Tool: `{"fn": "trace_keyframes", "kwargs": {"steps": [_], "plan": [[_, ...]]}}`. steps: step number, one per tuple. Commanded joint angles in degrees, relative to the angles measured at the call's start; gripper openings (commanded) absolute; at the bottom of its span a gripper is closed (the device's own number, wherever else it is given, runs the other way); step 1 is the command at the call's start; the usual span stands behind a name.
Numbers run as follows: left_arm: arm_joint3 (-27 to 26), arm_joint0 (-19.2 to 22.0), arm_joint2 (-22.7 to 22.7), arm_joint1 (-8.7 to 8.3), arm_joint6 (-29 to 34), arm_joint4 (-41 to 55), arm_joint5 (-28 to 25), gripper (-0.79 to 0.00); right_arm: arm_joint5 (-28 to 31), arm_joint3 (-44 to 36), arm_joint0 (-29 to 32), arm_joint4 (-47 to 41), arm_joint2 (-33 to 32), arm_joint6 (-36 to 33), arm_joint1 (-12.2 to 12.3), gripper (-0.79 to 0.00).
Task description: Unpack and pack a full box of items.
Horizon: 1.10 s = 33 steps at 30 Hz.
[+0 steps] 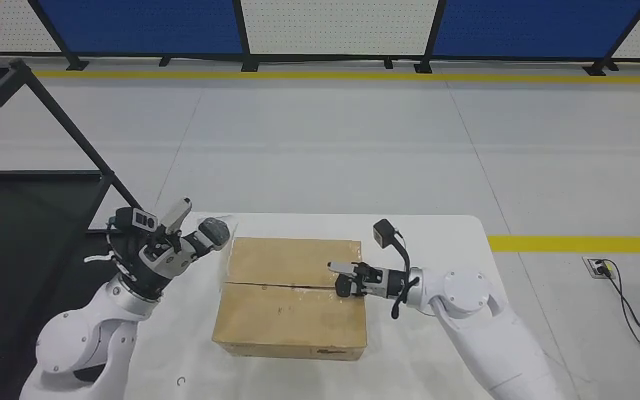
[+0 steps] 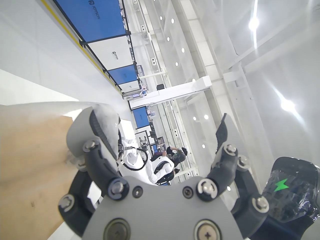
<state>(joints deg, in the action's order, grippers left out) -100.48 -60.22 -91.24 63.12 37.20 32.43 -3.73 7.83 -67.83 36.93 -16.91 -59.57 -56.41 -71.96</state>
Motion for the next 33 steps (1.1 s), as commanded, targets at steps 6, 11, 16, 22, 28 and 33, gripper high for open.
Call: {"fn": "trace_keyframes", "kwargs": {"steps": [6,11,16,22,28,33], "plan": [[-1.41,1.24,2.62,0.12,-0.40,-2.02,-0.14,0.000,0.40,0.09,0.35,-0.07,-0.08,-0.31,0.03,0.000],[-2.40,1.99,4.21,0.19,0.04,-2.64,-0.06,0.000,0.83,0.39,0.49,-0.37,-0.22,-0.50,0.04,0.000],[-3.54,2.10,6.19,0.28,0.51,-3.84,0.08,0.000,1.57,0.57,0.80,-0.86,-0.62,0.01,0.06,0.000],[-4.13,2.54,8.81,0.41,1.05,-5.71,0.37,0.000,3.15,-0.57,1.80,-0.89,-1.92,1.55,0.32,0.000],[-4.36,3.00,11.48,0.60,1.19,-7.63,0.71,0.000,4.11,-3.02,3.80,-0.58,-4.04,3.03,0.90,0.000],[-4.12,3.75,13.49,0.79,1.23,-8.59,1.06,0.000,2.09,-4.53,4.92,0.21,-5.04,3.00,1.33,0.000]]}}
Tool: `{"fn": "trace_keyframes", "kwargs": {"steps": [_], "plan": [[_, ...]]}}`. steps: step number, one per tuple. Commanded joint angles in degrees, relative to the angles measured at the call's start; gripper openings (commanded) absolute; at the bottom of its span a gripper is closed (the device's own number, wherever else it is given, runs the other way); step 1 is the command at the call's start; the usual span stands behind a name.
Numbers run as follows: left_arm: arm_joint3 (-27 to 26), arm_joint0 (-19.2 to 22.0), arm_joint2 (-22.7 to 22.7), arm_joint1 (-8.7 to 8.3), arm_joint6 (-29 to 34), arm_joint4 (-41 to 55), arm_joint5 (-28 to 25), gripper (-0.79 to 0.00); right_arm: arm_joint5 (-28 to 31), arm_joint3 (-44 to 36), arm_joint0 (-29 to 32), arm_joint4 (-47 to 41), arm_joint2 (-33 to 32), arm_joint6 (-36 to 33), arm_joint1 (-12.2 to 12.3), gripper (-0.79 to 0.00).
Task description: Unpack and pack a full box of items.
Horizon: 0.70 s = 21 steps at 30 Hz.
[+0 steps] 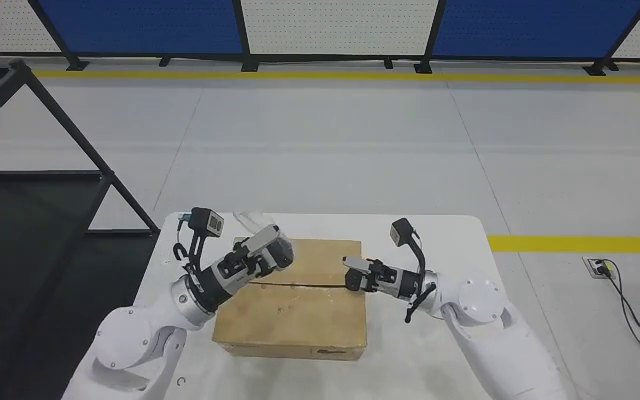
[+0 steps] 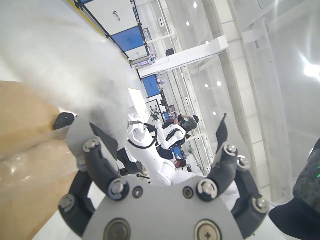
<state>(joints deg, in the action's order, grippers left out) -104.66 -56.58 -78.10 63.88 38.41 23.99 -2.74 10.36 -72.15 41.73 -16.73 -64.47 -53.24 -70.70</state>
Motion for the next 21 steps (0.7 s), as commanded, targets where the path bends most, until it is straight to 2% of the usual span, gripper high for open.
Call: {"fn": "trace_keyframes", "kwargs": {"steps": [1,21], "plan": [[0.13,0.24,0.72,0.08,0.01,-0.26,0.13,0.000,-0.81,-0.31,0.29,0.10,-0.29,-0.33,0.14,0.000],[3.65,4.86,9.85,1.09,3.05,-5.97,1.24,0.000,-1.54,-1.80,2.47,-0.43,-1.69,-1.02,0.83,0.000]]}}
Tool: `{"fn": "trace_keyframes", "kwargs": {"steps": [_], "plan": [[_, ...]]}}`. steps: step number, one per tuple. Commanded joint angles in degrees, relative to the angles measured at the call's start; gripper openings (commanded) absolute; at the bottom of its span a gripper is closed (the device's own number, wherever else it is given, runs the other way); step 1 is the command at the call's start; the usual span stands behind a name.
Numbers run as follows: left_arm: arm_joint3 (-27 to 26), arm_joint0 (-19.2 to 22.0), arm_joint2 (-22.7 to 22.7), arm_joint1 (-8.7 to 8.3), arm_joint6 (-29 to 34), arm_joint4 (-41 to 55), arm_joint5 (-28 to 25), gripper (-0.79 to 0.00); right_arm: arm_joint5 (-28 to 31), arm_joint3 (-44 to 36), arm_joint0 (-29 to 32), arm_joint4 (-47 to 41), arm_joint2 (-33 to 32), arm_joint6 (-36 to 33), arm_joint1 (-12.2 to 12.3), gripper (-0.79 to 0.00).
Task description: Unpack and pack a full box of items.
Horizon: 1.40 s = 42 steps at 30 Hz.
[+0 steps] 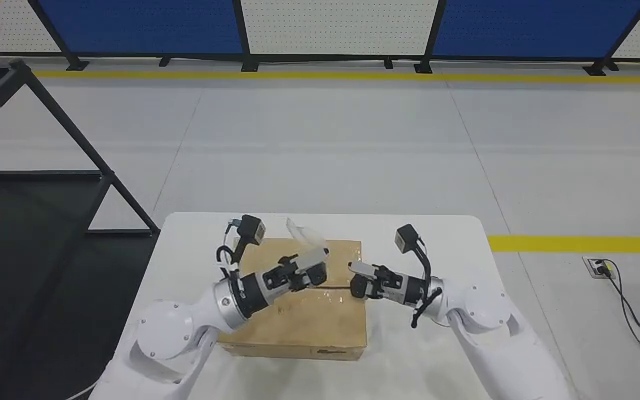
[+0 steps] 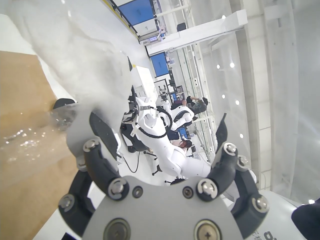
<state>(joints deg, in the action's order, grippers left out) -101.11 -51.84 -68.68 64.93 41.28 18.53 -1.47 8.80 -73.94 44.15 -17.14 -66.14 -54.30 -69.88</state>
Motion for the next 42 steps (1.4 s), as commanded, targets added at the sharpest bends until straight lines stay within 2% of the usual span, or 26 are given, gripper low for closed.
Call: {"fn": "trace_keyframes", "kwargs": {"steps": [1,7,21,42], "plan": [[0.21,0.26,0.73,0.07,0.29,-0.90,-0.13,0.000,0.05,0.00,0.11,0.00,-0.04,0.07,0.03,0.000],[0.08,0.84,1.19,0.15,0.22,-2.94,-0.84,0.000,0.14,0.16,0.23,-0.29,-0.01,-0.02,0.09,0.000],[-4.07,1.35,2.53,0.23,2.05,-6.42,-1.80,0.000,0.56,1.82,-1.18,-0.83,1.21,0.03,-0.20,0.000],[-7.33,4.13,3.43,0.77,2.04,-6.26,-1.34,0.000,0.54,2.72,-1.92,-0.85,1.55,0.50,-0.26,0.000]]}}
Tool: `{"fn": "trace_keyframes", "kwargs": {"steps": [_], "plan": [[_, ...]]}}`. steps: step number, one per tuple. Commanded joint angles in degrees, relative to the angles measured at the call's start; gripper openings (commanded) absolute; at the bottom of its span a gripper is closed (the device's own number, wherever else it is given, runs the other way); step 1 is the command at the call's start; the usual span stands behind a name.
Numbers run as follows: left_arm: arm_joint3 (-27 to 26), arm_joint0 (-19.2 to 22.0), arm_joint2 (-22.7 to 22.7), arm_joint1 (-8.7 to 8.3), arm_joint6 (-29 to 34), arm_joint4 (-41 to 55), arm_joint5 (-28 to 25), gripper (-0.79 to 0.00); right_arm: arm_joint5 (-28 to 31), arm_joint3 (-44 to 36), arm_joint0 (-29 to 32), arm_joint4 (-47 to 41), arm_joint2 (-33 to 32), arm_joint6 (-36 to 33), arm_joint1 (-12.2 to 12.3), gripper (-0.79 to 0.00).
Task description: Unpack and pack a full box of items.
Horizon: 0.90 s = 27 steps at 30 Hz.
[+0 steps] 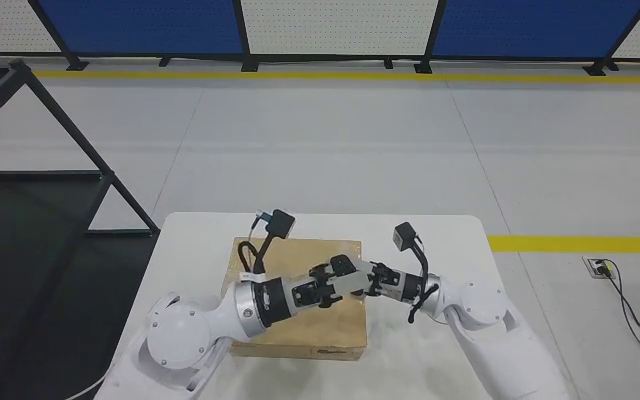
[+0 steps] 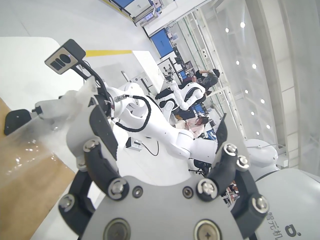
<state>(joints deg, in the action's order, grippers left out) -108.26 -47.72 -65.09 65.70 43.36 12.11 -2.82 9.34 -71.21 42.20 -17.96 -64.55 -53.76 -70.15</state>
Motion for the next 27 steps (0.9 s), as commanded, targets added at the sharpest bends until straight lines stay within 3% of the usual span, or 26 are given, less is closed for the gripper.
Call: {"fn": "trace_keyframes", "kwargs": {"steps": [1,8,14,20,27], "plan": [[-0.37,0.02,-0.34,-0.01,-0.07,0.21,0.05,0.000,0.11,-0.04,0.05,0.06,-0.10,0.02,0.04,0.000],[-3.39,-0.16,-2.90,-0.13,-1.07,2.25,1.33,0.000,0.04,0.11,0.01,-0.06,-0.15,-0.10,0.08,0.000],[-7.98,-1.71,-10.31,-0.83,-1.33,7.12,5.12,0.000,0.07,0.68,-0.38,-0.15,0.01,-0.19,0.03,0.000],[-9.83,-5.16,-21.50,-1.98,-0.22,9.73,6.73,0.000,0.29,1.68,-1.02,-0.40,0.22,-0.55,-0.04,0.000],[-8.60,-15.22,-38.95,-3.66,5.98,8.93,3.83,0.000,0.81,2.16,-1.60,0.20,0.06,-1.04,0.05,0.000]]}}
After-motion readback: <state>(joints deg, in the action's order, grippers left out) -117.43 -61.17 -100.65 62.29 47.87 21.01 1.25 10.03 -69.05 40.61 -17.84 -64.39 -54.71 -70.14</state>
